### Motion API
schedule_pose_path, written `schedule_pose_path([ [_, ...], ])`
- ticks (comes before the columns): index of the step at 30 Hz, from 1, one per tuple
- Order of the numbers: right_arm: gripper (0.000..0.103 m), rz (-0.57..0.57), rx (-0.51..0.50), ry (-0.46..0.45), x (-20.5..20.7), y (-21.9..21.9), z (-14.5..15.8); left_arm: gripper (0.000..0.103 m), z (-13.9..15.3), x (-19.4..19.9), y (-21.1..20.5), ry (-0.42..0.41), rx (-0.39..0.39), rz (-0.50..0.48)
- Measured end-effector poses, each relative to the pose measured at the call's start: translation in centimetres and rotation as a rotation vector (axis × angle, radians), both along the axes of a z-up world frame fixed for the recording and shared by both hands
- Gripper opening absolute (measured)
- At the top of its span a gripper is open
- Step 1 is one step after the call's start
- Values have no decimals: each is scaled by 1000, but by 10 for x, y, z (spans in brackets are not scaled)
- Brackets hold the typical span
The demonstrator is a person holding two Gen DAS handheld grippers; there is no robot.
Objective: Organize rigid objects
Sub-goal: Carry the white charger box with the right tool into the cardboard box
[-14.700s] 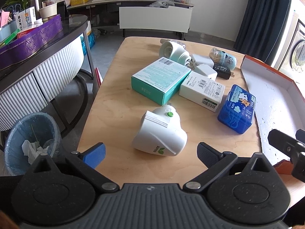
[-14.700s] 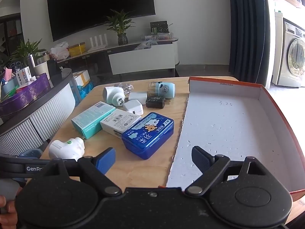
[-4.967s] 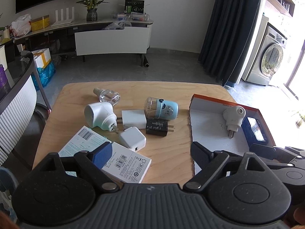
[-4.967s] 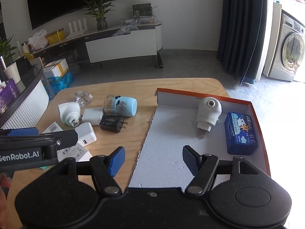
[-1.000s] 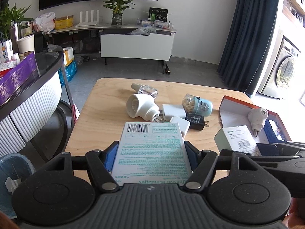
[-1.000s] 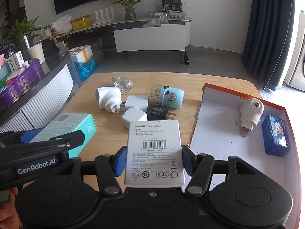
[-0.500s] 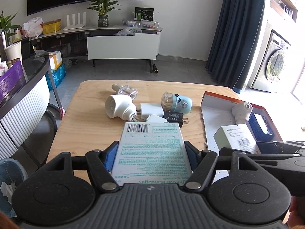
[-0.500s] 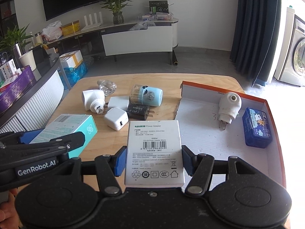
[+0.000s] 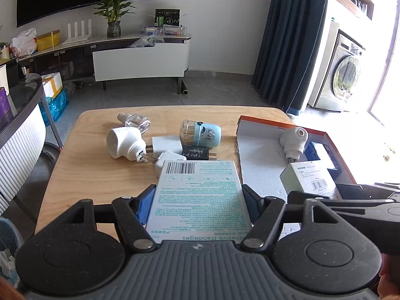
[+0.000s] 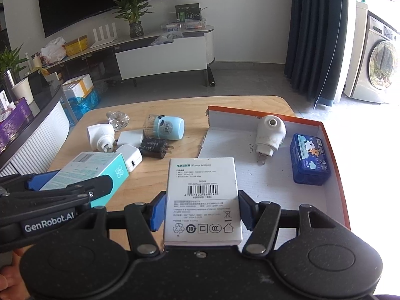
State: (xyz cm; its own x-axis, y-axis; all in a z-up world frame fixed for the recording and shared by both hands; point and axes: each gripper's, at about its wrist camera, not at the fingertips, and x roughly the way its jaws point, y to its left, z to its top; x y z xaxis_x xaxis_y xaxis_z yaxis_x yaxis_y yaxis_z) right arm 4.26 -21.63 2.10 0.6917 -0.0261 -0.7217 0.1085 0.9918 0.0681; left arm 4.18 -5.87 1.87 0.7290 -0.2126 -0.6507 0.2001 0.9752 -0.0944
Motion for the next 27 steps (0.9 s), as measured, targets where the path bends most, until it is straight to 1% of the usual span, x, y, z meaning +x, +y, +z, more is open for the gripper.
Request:
schedule_pose_path([
  [27,71,-125,10,-13,-9,-50,2,71,-4,7,-51,11,28,-121],
])
